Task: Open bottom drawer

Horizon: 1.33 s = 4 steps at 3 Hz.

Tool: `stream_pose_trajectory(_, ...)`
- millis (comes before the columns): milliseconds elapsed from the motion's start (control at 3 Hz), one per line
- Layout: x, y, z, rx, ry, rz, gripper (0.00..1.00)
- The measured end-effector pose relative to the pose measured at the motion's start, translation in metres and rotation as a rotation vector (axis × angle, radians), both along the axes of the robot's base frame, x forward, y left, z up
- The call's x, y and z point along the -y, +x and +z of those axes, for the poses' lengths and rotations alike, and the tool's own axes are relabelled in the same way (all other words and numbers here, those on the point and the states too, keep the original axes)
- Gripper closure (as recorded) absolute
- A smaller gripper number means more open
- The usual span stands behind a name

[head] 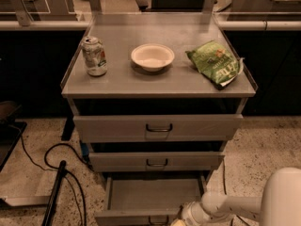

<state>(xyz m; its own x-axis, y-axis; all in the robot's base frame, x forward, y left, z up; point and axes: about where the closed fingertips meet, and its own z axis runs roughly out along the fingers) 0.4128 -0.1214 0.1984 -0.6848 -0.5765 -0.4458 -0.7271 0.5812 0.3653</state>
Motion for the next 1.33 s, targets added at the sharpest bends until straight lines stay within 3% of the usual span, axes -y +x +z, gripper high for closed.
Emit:
stream_pose_trajectory(333,0.011,-0.021,0.006,-0.06,-0.002,-0.03,0.0)
stream_pose_trajectory(667,0.011,-0.021,0.006,-0.06,-0.002,-0.03,0.0)
stream_pose_trajectory(1333,0.031,-0.07,0.004,-0.18,-0.075,-0.055,0.0)
